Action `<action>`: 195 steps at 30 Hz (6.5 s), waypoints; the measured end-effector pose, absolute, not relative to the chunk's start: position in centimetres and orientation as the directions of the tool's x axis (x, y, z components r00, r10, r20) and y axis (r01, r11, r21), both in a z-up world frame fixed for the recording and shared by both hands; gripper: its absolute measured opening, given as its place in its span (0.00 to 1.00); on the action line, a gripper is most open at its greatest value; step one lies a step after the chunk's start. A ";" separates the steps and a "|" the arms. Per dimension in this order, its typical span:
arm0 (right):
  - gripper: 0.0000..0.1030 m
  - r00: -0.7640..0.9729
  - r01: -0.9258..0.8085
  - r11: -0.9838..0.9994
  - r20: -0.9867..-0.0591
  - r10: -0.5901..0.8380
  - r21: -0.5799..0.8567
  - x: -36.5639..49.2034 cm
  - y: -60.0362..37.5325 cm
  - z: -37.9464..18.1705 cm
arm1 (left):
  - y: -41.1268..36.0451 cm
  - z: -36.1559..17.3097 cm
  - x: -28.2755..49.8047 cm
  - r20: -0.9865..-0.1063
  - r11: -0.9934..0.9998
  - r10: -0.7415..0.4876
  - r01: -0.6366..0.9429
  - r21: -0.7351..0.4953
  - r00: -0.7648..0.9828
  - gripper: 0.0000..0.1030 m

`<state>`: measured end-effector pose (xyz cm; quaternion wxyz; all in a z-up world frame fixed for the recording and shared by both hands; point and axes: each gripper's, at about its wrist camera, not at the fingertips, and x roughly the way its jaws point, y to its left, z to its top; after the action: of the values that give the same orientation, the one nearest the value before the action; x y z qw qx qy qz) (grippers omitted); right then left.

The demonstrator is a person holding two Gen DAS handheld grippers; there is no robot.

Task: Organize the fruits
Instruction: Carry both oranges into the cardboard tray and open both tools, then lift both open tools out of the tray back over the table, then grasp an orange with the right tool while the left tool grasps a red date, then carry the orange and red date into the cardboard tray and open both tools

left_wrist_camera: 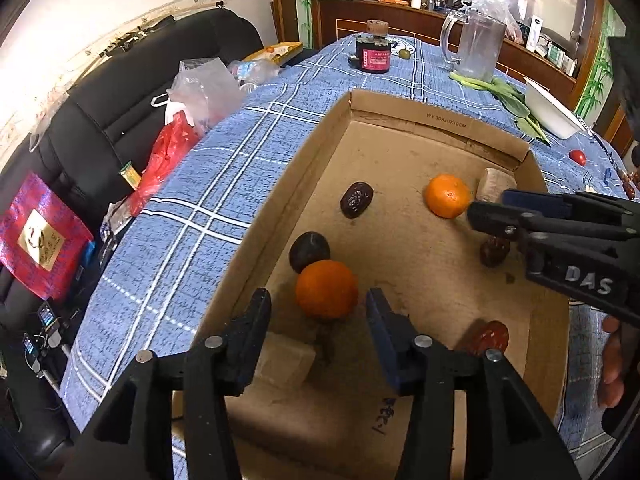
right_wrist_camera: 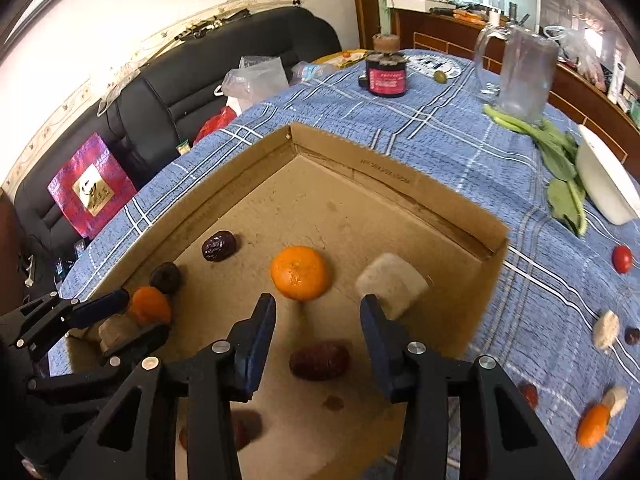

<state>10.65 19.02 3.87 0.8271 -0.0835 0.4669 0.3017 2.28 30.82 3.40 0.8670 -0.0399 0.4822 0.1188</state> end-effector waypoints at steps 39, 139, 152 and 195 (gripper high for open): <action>0.55 0.560 -0.089 0.968 -0.792 0.244 0.236 0.1 -13.1 5.3 | 7.4 5.6 1.3 -0.824 0.992 -0.048 0.121 0.025 0.564 0.72; 0.37 0.525 -0.342 0.927 -0.786 0.326 0.156 1.4 1.5 6.5 | 21.3 8.3 -2.4 -0.772 0.989 0.004 -0.117 -0.091 0.635 0.16; 0.37 0.463 -0.483 0.856 -0.777 0.427 0.183 3.6 10.0 7.5 | 28.8 6.4 -3.1 -0.802 0.958 0.099 -0.275 -0.084 0.589 0.16; 0.39 0.385 -0.598 0.796 -0.838 0.387 0.092 5.5 17.6 3.2 | 30.3 2.4 -1.7 -0.857 0.947 0.127 -0.317 -0.044 0.499 0.42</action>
<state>5.46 17.57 3.20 0.8246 -0.1131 0.4671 0.2985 -1.73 30.34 2.42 0.8602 -0.0984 0.4835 0.1291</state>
